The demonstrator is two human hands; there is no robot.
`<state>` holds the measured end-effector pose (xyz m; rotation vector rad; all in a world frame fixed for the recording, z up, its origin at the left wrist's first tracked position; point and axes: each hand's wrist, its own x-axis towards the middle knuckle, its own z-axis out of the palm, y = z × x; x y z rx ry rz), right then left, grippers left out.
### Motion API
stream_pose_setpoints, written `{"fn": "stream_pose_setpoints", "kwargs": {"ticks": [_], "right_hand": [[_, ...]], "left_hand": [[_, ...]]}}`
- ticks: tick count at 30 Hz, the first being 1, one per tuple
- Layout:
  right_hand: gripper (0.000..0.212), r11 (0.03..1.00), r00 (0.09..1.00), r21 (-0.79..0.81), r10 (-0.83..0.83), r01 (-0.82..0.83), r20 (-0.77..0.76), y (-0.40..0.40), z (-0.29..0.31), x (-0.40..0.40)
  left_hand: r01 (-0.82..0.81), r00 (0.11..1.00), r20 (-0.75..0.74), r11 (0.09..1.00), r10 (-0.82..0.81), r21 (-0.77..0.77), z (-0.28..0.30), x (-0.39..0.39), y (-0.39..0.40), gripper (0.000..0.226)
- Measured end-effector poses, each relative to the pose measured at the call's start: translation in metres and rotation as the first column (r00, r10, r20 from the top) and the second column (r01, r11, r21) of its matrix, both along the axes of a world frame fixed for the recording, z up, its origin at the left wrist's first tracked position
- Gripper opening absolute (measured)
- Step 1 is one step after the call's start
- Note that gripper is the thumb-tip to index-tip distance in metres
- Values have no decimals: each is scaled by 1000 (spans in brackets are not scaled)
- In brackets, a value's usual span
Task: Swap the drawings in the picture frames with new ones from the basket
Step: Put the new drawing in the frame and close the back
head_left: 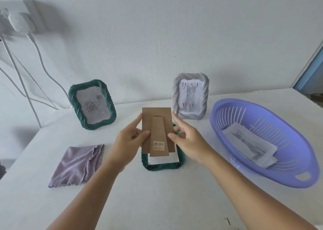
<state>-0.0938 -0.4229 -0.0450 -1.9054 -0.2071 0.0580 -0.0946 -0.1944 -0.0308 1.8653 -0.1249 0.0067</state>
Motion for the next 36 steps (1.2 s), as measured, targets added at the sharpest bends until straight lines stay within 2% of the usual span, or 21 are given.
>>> {"fn": "stream_pose_setpoints", "kwargs": {"ticks": [5, 10, 14, 24, 36], "right_hand": [[69, 998, 999, -45, -34, 34, 5, -3, -9, 3], [71, 983, 999, -181, -27, 23, -18, -6, -15, 6], [71, 960, 998, -277, -43, 30, -41, -6, -18, 4], [70, 926, 998, -375, -53, 33, -43, -7, -15, 0], [72, 922, 997, -387, -47, 19, -62, -9, -23, 4]], "left_hand": [[-12, 1000, -8, 984, 14, 178, -11, 0, 1, 68], [-36, 999, 20, 923, 30, 383, -16, 2, 3, 68], [-35, 999, 28, 892, 25, 451, -18, 2, 2, 68], [5, 1000, -13, 863, 2, 506, -24, 8, -1, 71], [3, 1000, -13, 855, 4, 518, -33, 13, -2, 69]]}}
